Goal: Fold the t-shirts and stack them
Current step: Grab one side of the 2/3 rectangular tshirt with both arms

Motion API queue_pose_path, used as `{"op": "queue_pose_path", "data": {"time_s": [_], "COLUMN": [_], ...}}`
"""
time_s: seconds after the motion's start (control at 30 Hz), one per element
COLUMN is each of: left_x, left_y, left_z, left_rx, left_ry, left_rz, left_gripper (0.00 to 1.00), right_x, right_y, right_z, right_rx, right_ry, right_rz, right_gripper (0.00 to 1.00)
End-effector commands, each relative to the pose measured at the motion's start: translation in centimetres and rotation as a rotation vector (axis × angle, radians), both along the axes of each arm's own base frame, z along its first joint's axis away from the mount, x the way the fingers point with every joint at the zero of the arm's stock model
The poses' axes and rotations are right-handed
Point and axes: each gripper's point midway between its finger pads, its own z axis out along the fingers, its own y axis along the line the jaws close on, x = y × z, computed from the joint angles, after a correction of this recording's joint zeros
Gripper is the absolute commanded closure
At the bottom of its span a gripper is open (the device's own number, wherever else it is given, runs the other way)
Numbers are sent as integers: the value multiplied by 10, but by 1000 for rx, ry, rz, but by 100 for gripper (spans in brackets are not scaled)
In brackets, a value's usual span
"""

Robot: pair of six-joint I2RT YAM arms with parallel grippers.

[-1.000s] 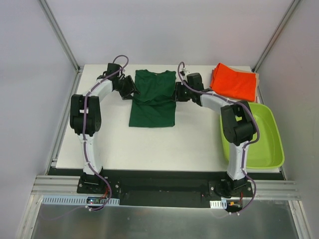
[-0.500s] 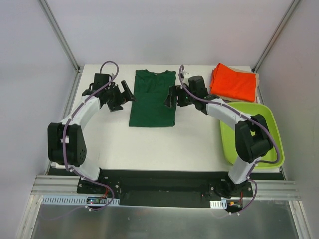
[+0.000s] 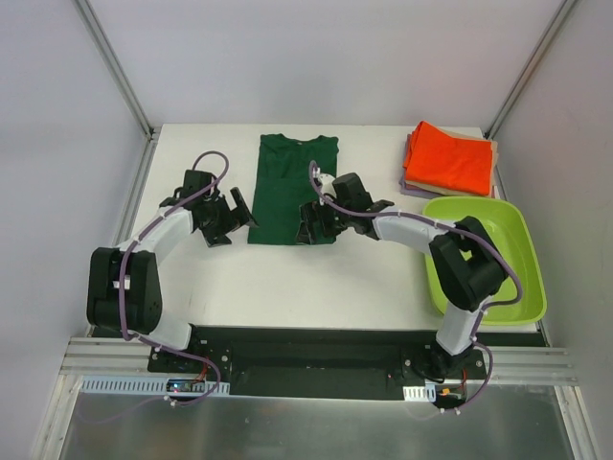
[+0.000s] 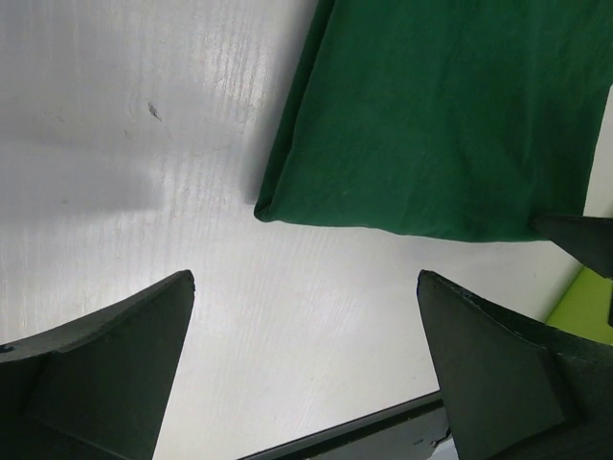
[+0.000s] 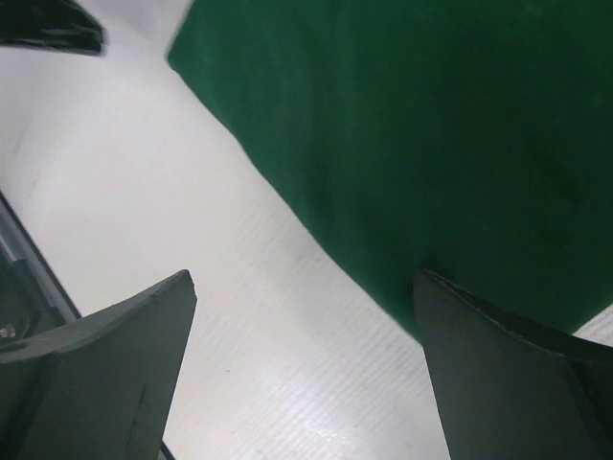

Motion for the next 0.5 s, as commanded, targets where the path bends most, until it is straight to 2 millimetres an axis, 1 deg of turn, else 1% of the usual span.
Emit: {"op": "queue_pose_path", "data": {"time_s": [0.0,0.07,0.13,0.17,0.23,0.27,0.33,0.4,0.47], "left_x": [7,7,7,7,6,6,6,7,7], "left_y": [-1,-2,-5,-6,-8,-8,-10,-12,-16], "left_z": [-3,-8,-13,-16,-20,-22,-23,-24,-28], "left_rx": [-18,-23,-35,-36,-45,-44,-44,-43,-39], "left_ry": [7,23,37,46,63,65,69,72,83], "left_rz": [5,3,-6,-8,-15,-17,-18,-20,-28], "left_gripper": [1,1,1,1,1,1,1,1,5], "right_x": [2,1,3,3,4,4,5,7,5], "right_y": [-5,-11,-16,-16,-16,-15,-16,-16,-18], "right_z": [-28,-43,-52,-53,-51,-47,-32,-10,10], "right_rx": [-32,-63,-81,-82,-76,-72,-62,-39,-16], "right_ry": [50,61,71,75,74,67,35,-12,-55], "right_rz": [-3,-17,-29,-31,-26,-19,-6,-2,-9], "right_gripper": [4,4,4,4,4,4,4,4,4]}}
